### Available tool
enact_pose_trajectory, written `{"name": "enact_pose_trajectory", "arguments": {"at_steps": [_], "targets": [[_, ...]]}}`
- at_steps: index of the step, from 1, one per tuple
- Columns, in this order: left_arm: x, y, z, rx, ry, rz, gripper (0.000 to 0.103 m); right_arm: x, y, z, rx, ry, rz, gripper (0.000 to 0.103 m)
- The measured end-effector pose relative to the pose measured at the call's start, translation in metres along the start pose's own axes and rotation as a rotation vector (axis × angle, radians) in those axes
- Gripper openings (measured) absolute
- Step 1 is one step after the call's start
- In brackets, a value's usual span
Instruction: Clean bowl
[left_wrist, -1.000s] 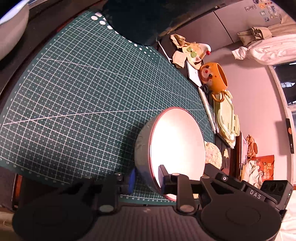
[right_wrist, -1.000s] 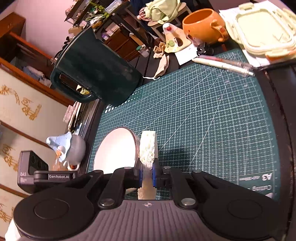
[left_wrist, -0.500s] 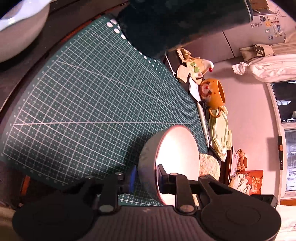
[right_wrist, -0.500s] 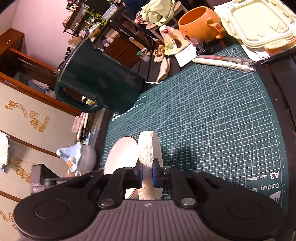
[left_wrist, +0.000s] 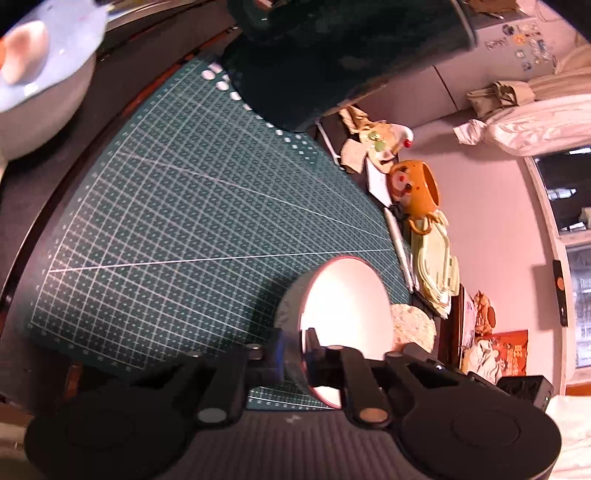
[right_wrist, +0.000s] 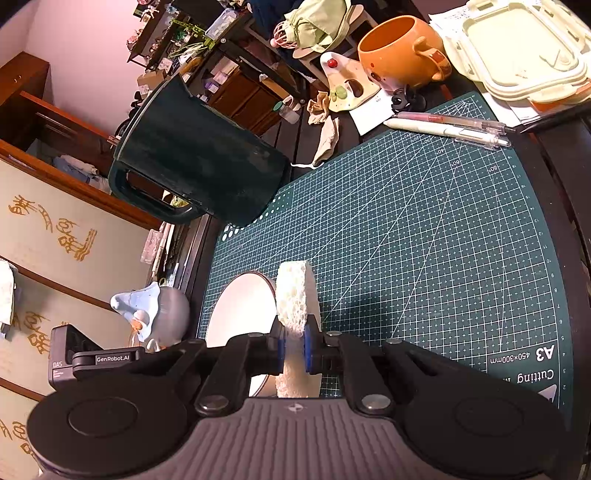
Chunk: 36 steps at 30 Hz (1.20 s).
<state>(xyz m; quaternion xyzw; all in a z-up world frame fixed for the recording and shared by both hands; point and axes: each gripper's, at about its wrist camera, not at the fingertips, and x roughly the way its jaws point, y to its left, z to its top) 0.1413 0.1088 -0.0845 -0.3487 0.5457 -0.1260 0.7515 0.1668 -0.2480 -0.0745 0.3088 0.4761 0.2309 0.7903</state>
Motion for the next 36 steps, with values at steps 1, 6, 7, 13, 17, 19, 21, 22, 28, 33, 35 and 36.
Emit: {"name": "enact_pose_trajectory", "arguments": {"at_steps": [1,6,7,13,17,19,21,22,28,33,35,36], "targets": [[0.0,-0.002,0.0,0.009,-0.001,0.004,0.007,0.0,0.0,0.0,0.0,0.0,-0.001,0.009],[0.002,-0.006,0.002,0.017,0.006,0.021,0.008,0.0,0.0,0.0,-0.003,-0.001,-0.007,0.01],[0.003,-0.008,0.003,0.027,0.007,0.032,0.008,-0.001,0.001,0.0,-0.005,-0.001,-0.007,0.01],[0.014,-0.037,0.007,0.173,0.032,0.173,0.021,-0.001,0.002,0.0,-0.01,-0.001,-0.011,0.01],[0.025,-0.063,0.006,0.312,0.04,0.309,0.02,0.0,0.003,0.0,-0.021,-0.001,-0.014,0.01],[0.032,-0.067,0.006,0.344,0.053,0.341,0.02,0.0,0.003,0.0,-0.024,-0.001,-0.014,0.01],[0.038,-0.07,0.006,0.367,0.072,0.364,0.02,0.0,0.003,0.0,-0.023,0.0,-0.013,0.01],[0.041,-0.072,0.006,0.378,0.082,0.376,0.02,0.0,0.003,0.0,-0.023,0.0,-0.012,0.01],[0.048,-0.093,0.004,0.5,0.085,0.441,0.02,-0.001,0.004,-0.001,-0.03,0.0,-0.006,0.01],[0.058,-0.095,0.002,0.495,0.138,0.447,0.02,-0.001,0.003,0.0,-0.026,0.0,-0.002,0.01],[0.059,-0.091,0.001,0.468,0.119,0.438,0.02,-0.002,0.003,0.0,-0.027,-0.001,-0.002,0.01],[0.059,-0.089,0.0,0.454,0.109,0.431,0.02,-0.002,0.004,0.0,-0.027,-0.001,-0.002,0.01]]}}
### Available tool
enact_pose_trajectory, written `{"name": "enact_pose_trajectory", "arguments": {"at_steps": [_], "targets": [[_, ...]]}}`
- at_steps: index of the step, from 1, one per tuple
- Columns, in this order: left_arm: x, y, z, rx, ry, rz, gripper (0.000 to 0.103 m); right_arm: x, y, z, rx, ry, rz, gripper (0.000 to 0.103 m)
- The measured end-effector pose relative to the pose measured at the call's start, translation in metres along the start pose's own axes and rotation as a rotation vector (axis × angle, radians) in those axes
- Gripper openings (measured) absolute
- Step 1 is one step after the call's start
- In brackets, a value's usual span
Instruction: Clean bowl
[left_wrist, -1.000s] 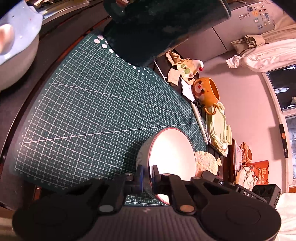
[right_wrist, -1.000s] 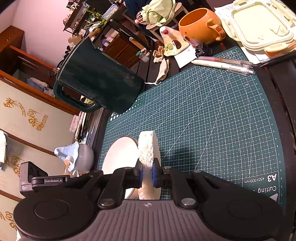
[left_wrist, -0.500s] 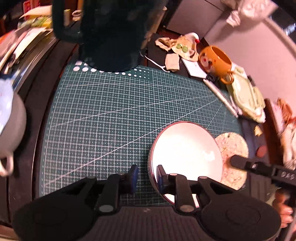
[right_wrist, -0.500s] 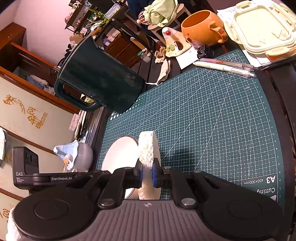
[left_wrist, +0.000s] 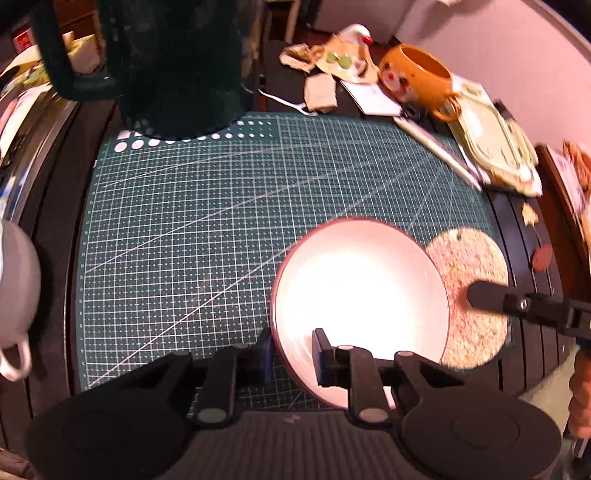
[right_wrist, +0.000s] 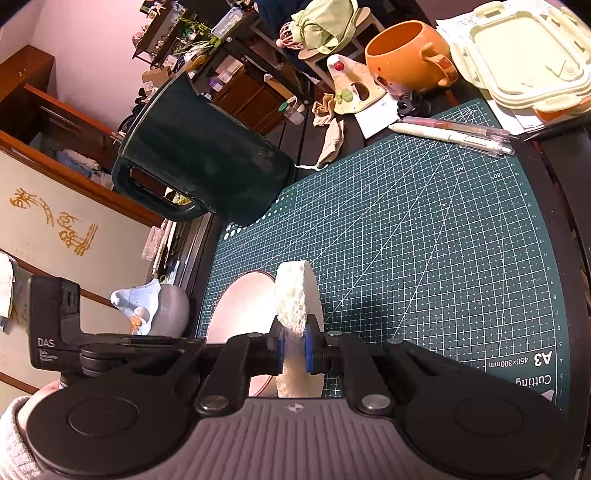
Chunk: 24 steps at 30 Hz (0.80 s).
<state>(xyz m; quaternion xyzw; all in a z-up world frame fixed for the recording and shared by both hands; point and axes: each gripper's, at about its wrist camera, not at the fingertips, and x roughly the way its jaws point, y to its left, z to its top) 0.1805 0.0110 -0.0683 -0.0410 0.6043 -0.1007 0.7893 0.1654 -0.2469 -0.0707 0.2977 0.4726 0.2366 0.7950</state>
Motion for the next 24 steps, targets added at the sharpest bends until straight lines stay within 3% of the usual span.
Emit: {"name": "enact_pose_trajectory", "arguments": {"at_steps": [3,14,15,18,21,24], "targets": [[0.0,0.003,-0.004,-0.001,-0.024,0.001,0.011,-0.001,0.002,0.0,-0.012,-0.002,-0.004,0.01],[-0.002,0.011,-0.011,-0.011,-0.076,-0.072,0.016,0.001,0.004,-0.001,-0.031,-0.003,-0.016,0.01],[-0.003,0.007,-0.012,0.004,-0.094,-0.057,0.019,0.001,0.004,-0.001,-0.032,-0.002,-0.017,0.01],[-0.01,-0.006,-0.018,0.056,-0.21,-0.026,0.043,0.001,0.004,-0.001,-0.033,-0.001,-0.019,0.01],[-0.015,-0.019,-0.021,0.147,-0.271,-0.027,0.054,0.002,0.004,-0.002,-0.032,0.0,-0.02,0.01],[-0.017,-0.018,-0.021,0.109,-0.29,-0.045,0.055,0.002,0.003,-0.002,-0.031,0.0,-0.019,0.01]]}}
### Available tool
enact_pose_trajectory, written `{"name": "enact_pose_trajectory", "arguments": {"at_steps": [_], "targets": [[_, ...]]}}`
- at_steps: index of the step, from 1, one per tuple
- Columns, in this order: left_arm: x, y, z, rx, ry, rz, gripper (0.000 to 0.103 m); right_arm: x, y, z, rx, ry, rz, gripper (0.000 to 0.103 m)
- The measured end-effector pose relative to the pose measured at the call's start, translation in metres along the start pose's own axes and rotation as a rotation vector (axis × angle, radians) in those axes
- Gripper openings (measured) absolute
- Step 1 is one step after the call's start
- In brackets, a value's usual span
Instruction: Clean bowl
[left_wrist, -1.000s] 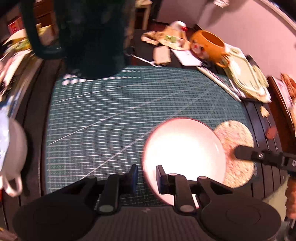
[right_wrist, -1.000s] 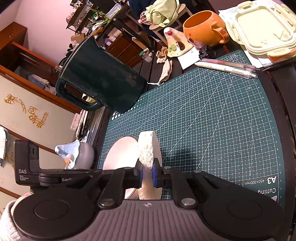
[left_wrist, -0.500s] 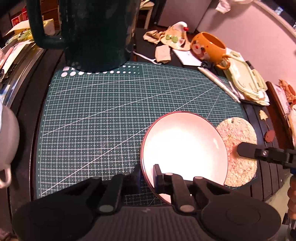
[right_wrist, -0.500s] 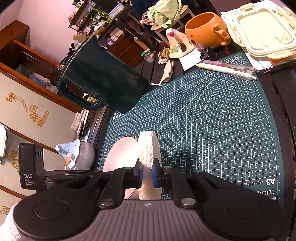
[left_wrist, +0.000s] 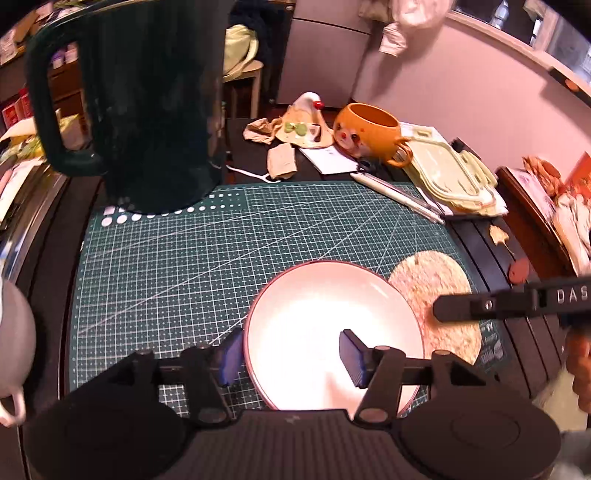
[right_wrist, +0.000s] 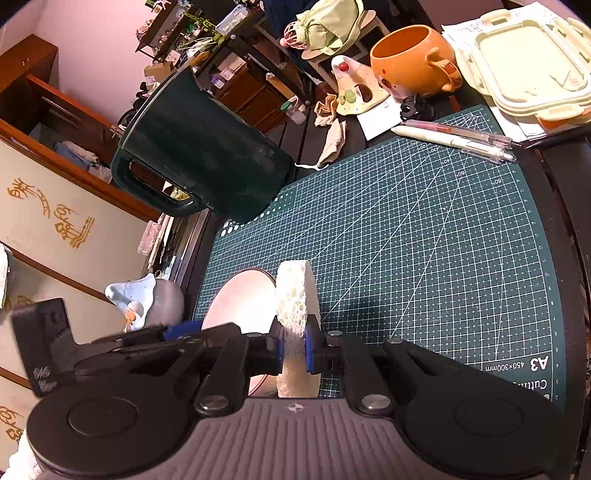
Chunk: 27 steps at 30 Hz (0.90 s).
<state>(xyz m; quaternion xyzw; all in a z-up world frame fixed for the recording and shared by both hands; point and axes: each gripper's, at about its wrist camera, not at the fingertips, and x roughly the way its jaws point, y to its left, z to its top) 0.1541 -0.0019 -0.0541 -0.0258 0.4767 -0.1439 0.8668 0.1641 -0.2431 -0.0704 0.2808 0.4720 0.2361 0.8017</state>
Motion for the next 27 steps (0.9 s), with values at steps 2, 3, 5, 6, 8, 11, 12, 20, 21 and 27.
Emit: {"name": "enact_pose_trajectory", "arguments": {"at_steps": [2,3,5,6,8,11,12,20,21,27], "targets": [[0.0,0.003,0.002,-0.018,0.006,0.004,0.055,0.0,0.0,0.0,0.0,0.0,-0.001,0.01],[-0.001,0.003,0.003,-0.018,0.004,0.015,0.055,0.0,0.0,0.0,0.0,0.0,-0.001,0.01],[-0.002,0.004,0.004,-0.016,0.0,0.036,0.055,0.0,0.0,0.0,-0.001,0.0,0.0,0.01],[-0.001,0.005,0.005,-0.023,0.007,0.032,0.055,0.0,0.0,0.0,-0.003,0.0,-0.001,0.01],[0.001,0.009,0.005,-0.053,0.047,-0.003,0.055,0.0,0.001,0.0,-0.003,0.0,0.0,0.01],[0.008,0.011,0.004,-0.057,0.091,0.004,0.055,0.0,0.001,-0.001,-0.007,0.0,-0.003,0.01],[0.009,0.01,0.004,-0.054,0.091,0.003,0.055,0.0,0.002,-0.001,-0.007,-0.001,-0.004,0.01],[0.011,0.009,-0.001,-0.064,0.106,-0.021,0.054,0.0,0.003,-0.001,-0.012,0.0,-0.009,0.01],[0.012,0.011,-0.001,-0.076,0.119,-0.017,0.054,0.001,0.002,-0.001,-0.012,0.0,-0.011,0.01],[0.014,0.019,0.002,-0.126,0.142,0.01,0.033,0.001,0.004,-0.002,-0.021,0.002,-0.017,0.01]]}}
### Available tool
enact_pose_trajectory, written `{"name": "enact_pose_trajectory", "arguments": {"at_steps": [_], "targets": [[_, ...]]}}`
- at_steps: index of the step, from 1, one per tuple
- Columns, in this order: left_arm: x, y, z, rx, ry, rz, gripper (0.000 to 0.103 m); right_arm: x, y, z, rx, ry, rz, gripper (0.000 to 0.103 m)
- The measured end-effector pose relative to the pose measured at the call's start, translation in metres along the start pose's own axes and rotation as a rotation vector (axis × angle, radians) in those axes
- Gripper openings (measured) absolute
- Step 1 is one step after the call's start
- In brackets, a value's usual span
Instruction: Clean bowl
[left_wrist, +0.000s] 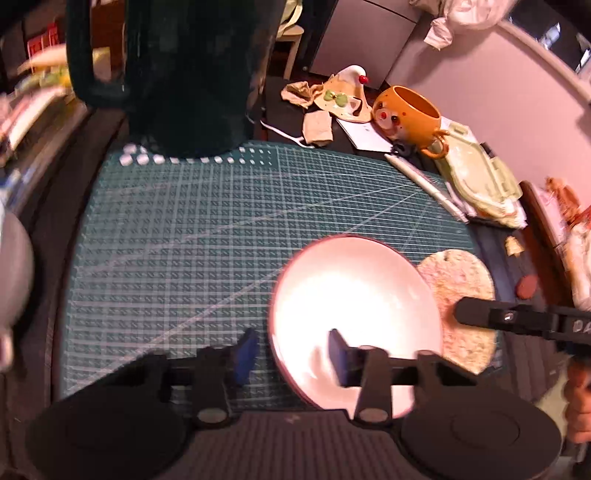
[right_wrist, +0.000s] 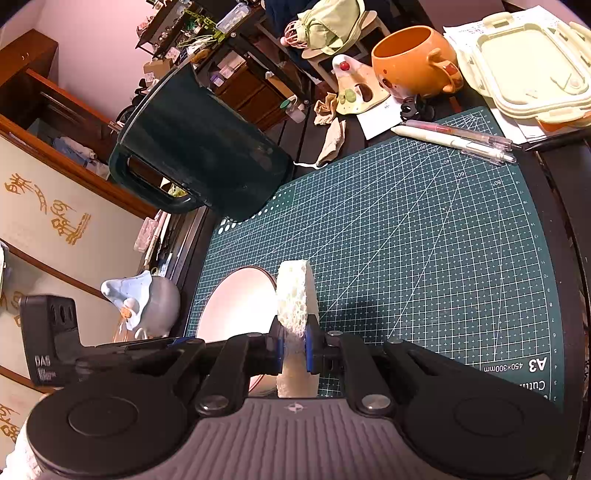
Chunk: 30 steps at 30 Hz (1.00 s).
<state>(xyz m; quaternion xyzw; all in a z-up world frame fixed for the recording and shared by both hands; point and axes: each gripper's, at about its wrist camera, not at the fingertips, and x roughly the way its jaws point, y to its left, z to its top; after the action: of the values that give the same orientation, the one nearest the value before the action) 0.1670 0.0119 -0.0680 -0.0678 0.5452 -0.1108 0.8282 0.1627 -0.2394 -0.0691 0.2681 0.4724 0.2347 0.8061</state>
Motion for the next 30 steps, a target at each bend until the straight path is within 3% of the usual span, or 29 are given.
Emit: {"name": "enact_pose_trajectory", "arguments": {"at_steps": [2,3,6,20,25,30], "targets": [[0.0,0.004,-0.001,-0.03,0.008,-0.036,0.03,0.0,0.0,0.0,0.002,0.0,-0.002,0.01],[0.0,0.006,-0.001,-0.034,0.007,-0.031,0.022,0.0,-0.001,0.0,0.002,0.0,-0.003,0.01],[-0.001,0.009,-0.001,-0.031,0.007,-0.007,0.011,0.001,0.0,0.0,-0.001,0.002,-0.005,0.01],[0.002,0.013,0.002,-0.078,0.004,0.023,0.005,0.017,-0.001,-0.004,0.006,0.017,-0.035,0.01],[0.003,0.015,0.003,-0.092,0.009,0.027,0.005,0.01,-0.009,-0.001,0.08,0.018,0.039,0.009],[0.003,0.015,0.004,-0.095,0.008,0.022,0.005,-0.012,-0.005,0.006,0.088,-0.037,0.115,0.009]]}}
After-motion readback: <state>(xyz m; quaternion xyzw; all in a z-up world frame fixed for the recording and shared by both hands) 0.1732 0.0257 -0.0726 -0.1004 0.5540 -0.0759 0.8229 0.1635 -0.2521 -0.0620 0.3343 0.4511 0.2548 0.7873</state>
